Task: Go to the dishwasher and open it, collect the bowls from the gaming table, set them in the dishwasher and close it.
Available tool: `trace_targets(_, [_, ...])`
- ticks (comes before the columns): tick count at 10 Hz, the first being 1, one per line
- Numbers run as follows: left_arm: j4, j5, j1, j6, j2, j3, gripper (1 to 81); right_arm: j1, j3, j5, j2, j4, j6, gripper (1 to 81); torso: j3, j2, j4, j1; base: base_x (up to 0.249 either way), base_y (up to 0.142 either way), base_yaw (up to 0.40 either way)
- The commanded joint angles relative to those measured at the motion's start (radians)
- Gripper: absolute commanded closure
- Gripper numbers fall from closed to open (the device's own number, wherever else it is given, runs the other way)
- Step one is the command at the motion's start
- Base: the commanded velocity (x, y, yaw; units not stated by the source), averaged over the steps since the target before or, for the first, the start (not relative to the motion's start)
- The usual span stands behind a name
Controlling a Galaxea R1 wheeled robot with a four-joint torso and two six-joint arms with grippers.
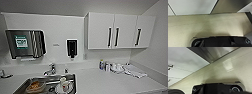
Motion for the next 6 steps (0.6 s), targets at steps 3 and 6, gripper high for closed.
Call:
trace_targets(3, [0.013, 0.033, -0.067, 0.004, -0.012, 0.011, 1.0, 0.128, 0.15, -0.04, -0.158, 0.023, 0.01, 1.0, -0.107, -0.154, 0.0, 0.098, 0.0, 0.0, 0.0])
trace_targets(6, [0.016, 0.033, -0.067, 0.004, -0.01, 0.011, 1.0, 0.13, 0.153, -0.041, -0.161, 0.024, 0.01, 1.0, -0.197, -0.251, 0.0, 0.159, 0.0, 0.0, 0.0])
